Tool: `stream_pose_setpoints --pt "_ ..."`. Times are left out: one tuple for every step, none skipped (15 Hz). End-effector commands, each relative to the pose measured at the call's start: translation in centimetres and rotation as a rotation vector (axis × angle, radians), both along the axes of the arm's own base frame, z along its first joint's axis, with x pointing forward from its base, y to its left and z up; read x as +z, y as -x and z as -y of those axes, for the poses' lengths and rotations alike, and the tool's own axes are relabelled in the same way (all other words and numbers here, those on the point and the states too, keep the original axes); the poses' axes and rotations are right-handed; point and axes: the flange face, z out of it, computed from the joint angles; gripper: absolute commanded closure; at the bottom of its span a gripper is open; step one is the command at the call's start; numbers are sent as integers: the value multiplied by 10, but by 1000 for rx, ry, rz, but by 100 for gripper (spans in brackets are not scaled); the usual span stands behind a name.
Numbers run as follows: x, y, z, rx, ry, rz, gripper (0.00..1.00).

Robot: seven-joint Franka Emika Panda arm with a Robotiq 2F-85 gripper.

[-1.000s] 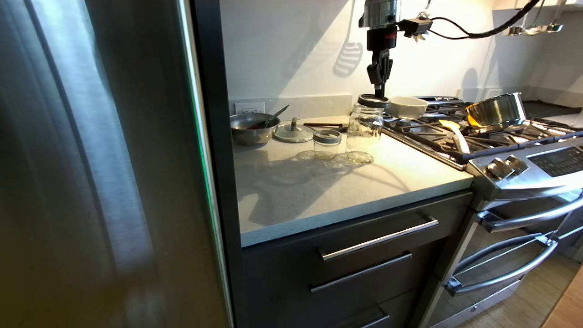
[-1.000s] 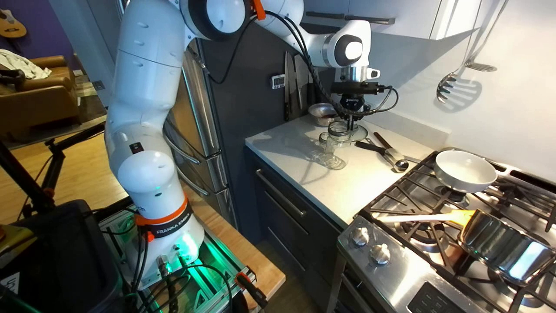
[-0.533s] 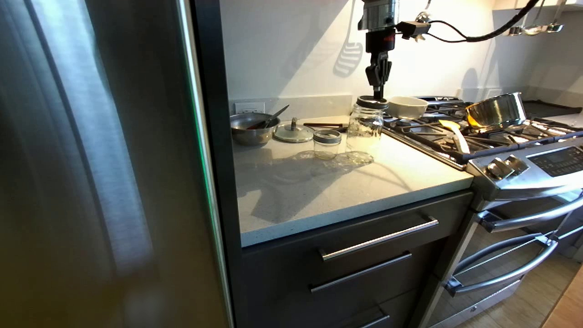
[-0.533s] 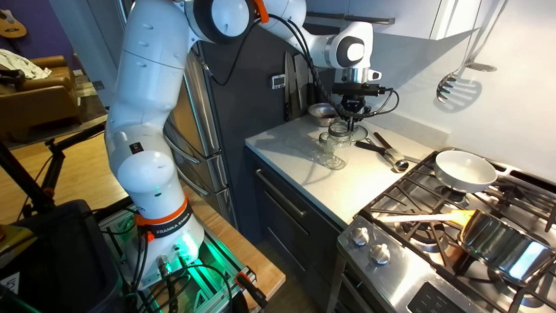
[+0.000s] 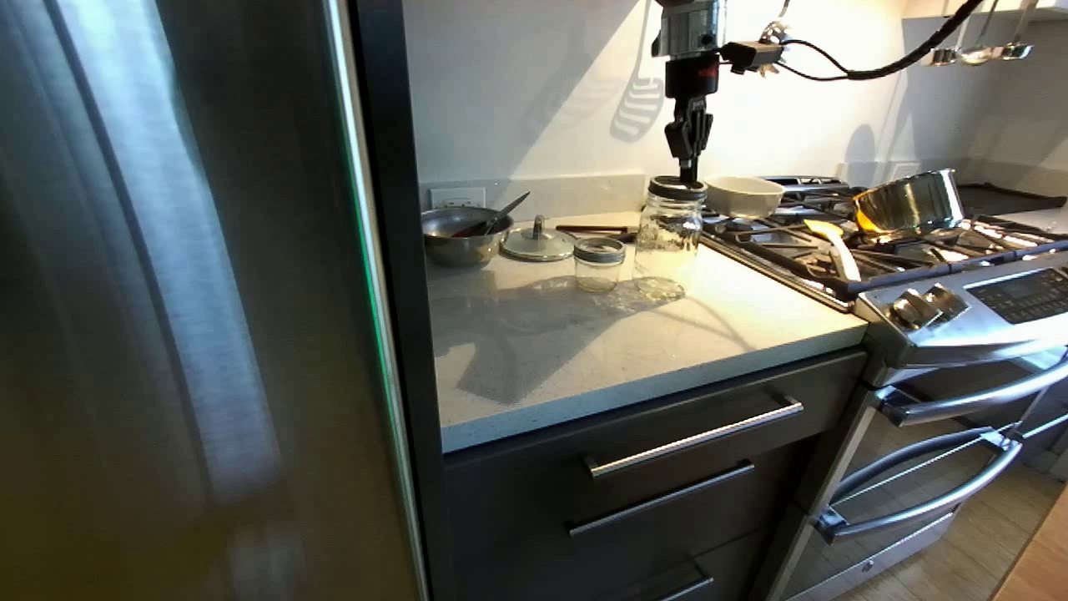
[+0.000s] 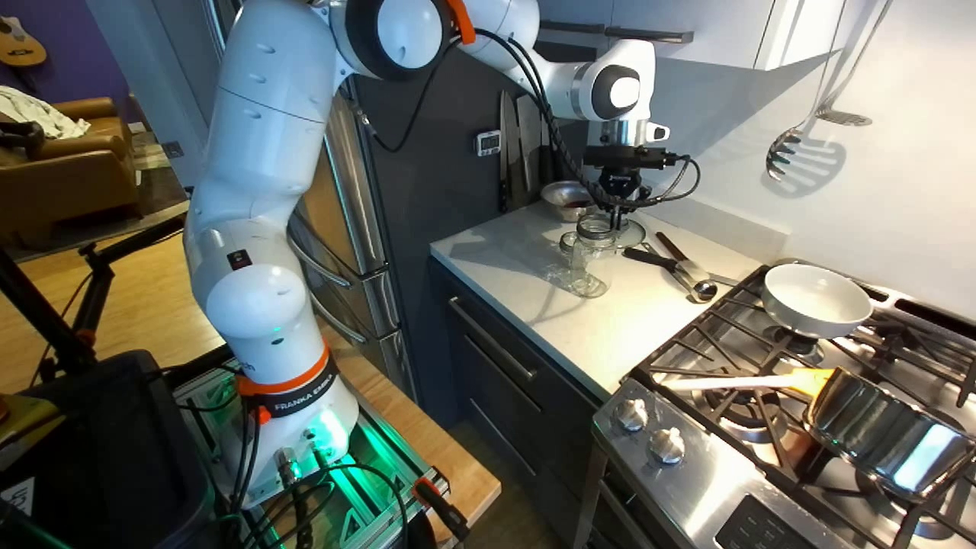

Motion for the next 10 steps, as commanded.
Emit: stream_pose_setpoints --pt "-3 -4 1 -7 -14 -17 98" --pt "-3 -4 1 -7 -13 -17 98" --pt "-3 -5 1 -6 -11 -16 98" --pt "-3 -5 1 -5 -11 -16 98" --pt "-4 -5 1 -5 -6 -15 98" --pt "-4 -5 1 -5 -6 -16 98" --pt "-4 -5 1 -4 -6 -16 98" --pt "-5 -5 1 -3 -5 -17 98" --pt "-6 -4 1 -2 -5 -20 98" --pt "-6 -4 1 -1 -4 -21 98"
